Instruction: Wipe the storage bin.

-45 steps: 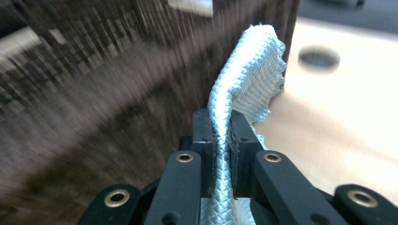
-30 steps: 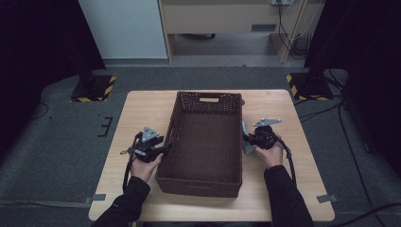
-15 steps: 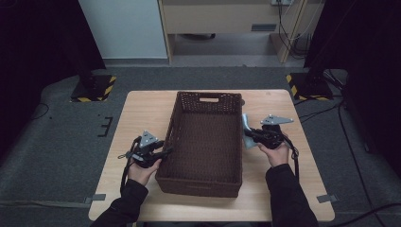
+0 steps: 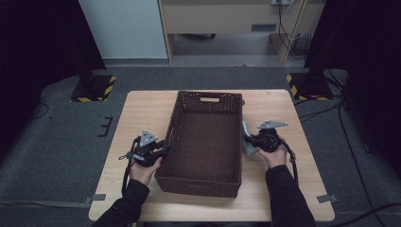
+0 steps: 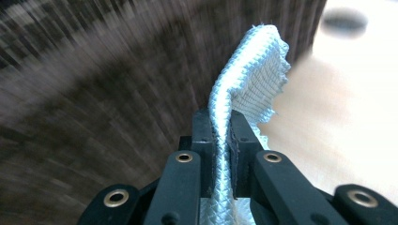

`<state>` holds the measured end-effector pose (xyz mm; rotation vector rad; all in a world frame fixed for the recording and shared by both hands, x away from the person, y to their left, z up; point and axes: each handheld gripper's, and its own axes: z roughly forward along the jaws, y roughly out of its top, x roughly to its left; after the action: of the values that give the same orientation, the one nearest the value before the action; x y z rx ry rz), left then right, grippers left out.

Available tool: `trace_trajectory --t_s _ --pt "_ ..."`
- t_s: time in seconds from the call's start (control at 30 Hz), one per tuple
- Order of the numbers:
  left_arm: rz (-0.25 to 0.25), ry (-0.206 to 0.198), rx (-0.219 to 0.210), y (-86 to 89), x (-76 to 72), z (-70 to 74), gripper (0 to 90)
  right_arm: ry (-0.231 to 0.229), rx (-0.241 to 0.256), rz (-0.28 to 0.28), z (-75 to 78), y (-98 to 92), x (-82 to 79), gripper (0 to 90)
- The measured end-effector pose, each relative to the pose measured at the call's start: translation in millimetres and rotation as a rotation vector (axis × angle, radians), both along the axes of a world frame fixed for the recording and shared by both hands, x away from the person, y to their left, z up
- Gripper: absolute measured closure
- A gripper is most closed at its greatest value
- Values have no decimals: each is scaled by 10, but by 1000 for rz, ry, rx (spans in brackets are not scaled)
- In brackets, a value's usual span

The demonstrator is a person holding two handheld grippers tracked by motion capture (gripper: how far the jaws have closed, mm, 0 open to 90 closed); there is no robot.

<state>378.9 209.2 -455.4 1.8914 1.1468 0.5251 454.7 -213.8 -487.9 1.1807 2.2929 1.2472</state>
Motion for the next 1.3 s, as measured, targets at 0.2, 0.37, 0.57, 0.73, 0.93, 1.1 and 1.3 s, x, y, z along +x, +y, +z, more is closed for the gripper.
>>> trace_trajectory --t_s 0.2,0.37,0.57,0.73,0.93,1.1,1.3 --pt "6 -1 1 -14 69 -2 665 -109 125 30 365 -17 -118 842" --pt "17 -8 10 -10 79 -2 629 -56 51 23 206 22 -79 842" --pt "-3 -11 -7 50 72 17 458 71 -36 6 -138 93 -4 842" --pt "-53 -15 -18 87 -9 48 434 45 -29 17 -78 108 -34 841" --pt "-62 -1 25 62 -54 1 517 -101 99 46 321 -5 -251 842" --pt "-78 2 10 46 -62 -8 612 -70 50 61 233 36 -336 841" --pt "-59 1 1 30 -67 -3 663 19 -15 43 -47 60 -335 840"
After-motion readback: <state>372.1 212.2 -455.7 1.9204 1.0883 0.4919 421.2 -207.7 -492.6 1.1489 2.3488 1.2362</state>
